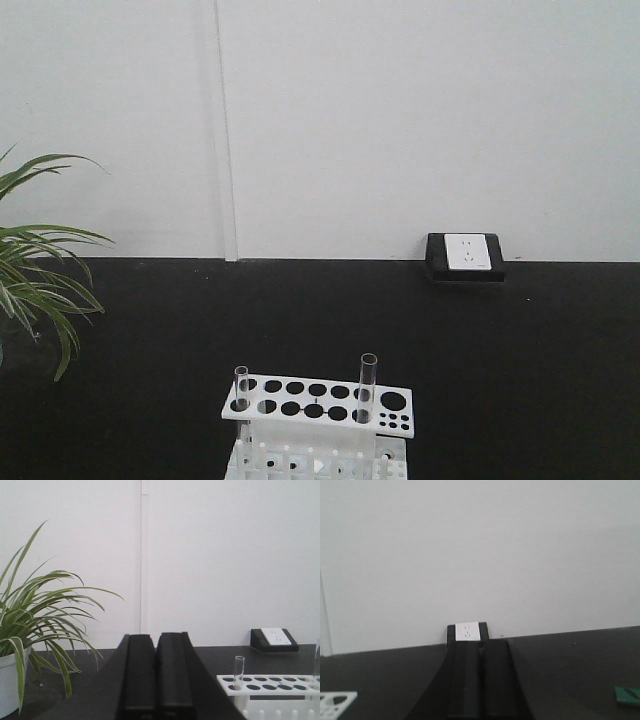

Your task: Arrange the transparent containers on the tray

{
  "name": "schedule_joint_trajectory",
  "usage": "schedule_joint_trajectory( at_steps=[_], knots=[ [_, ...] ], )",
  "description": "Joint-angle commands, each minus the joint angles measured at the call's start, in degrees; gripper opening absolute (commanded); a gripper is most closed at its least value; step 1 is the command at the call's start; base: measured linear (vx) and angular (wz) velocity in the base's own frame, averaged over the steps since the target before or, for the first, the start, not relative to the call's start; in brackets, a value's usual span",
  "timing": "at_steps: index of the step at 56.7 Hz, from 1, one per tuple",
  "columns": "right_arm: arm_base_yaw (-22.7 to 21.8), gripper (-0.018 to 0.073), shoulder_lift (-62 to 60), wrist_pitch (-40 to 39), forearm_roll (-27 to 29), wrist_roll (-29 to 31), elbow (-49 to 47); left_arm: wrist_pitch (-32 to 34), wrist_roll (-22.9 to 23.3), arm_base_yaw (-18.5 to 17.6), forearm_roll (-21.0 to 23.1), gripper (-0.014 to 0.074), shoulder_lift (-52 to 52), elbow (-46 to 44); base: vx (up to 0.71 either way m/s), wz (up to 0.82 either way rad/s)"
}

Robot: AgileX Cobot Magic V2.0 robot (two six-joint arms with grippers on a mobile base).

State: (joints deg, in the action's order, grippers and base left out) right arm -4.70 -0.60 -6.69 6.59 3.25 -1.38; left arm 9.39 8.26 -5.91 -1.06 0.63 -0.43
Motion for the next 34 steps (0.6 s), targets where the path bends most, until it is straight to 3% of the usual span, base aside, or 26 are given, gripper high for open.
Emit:
schedule_joint_trajectory(
  at_steps=[1, 10, 20, 34],
  knots=[
    [-0.35, -0.0011, 2.16, -5.92, 0.30, 3.26, -8.61, 2.64, -0.46, 0.08, -0.03, -0.0007, -2.12, -7.32, 0.00, 0.00],
    [-0.35, -0.0011, 14.53, -5.85, 0.45, 5.74, -24.06, 2.30, -5.28, 0.08, -0.34, -0.0007, -15.76, -22.76, 0.00, 0.00],
    [-0.35, -0.0011, 31.22, -6.89, 0.48, 5.74, -37.92, 2.37, -4.91, 0.08, -0.33, -0.0007, -34.02, -38.40, 0.00, 0.00],
    [-0.35, -0.0011, 47.23, -8.47, 0.92, 4.41, -46.03, 3.06, -4.91, 0.08, -0.33, -0.0007, -49.34, -45.92, 0.00, 0.00]
  ],
)
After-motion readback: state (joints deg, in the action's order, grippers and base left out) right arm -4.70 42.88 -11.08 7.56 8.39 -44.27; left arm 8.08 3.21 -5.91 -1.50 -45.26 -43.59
